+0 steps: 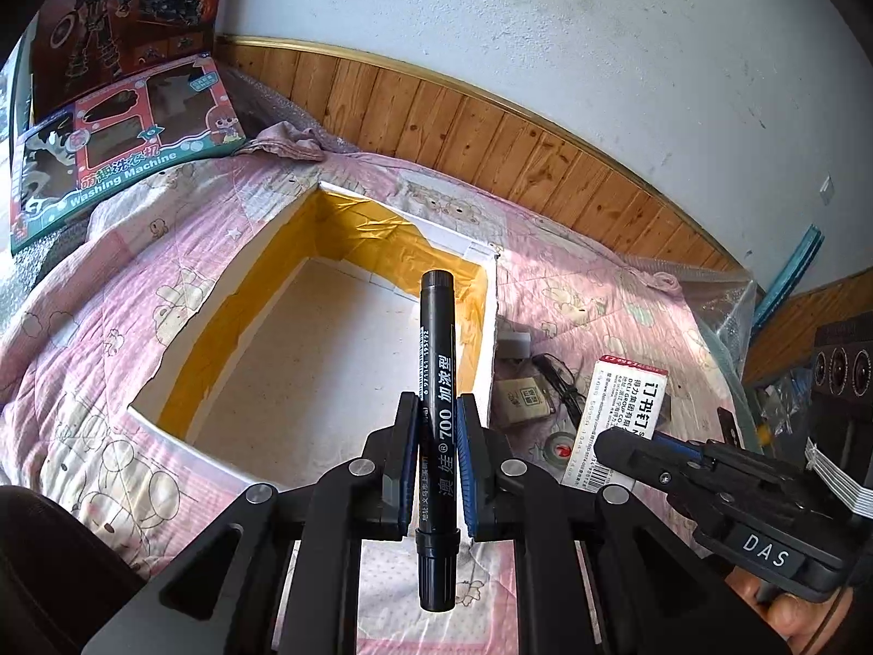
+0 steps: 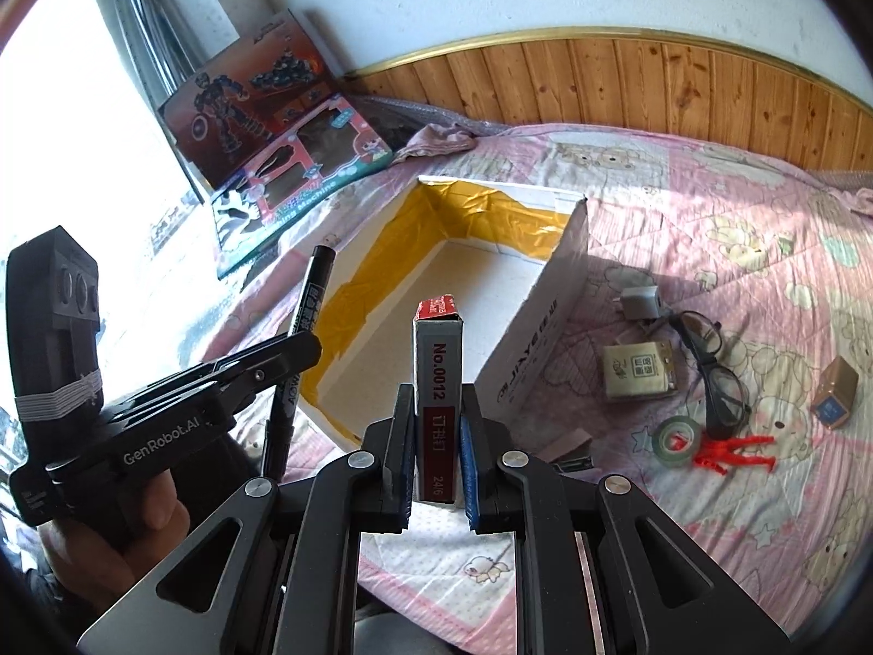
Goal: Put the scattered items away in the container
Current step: 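Carry the marker and staple box over the open cardboard box with both tools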
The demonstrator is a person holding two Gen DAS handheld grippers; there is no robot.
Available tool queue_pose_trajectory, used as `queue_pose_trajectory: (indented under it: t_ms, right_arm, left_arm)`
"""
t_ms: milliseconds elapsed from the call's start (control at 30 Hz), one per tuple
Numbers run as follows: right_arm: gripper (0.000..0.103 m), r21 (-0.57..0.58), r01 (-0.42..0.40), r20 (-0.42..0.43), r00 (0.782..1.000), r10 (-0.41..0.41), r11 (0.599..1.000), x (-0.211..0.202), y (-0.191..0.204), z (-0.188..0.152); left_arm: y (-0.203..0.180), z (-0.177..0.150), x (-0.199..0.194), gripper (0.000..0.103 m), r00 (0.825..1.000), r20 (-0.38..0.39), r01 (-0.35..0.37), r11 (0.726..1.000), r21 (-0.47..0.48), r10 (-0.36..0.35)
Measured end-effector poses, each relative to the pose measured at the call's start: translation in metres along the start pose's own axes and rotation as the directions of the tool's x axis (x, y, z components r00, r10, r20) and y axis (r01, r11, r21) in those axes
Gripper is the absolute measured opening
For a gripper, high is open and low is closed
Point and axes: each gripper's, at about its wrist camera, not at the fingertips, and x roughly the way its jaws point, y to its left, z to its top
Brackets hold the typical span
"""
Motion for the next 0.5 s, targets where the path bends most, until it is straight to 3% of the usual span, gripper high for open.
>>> queue_pose_trajectory:
  t_ms: [500]
  right_arm:
    - [0.015, -0.089, -0.021, -0.026, 0.999, 0.019, 0.996, 0.027, 0.037, 0.037]
  left_arm:
    - [0.027, 0.029, -0.003, 0.014, 0.999, 0.028, -0.038, 0.999, -0.010, 0.038]
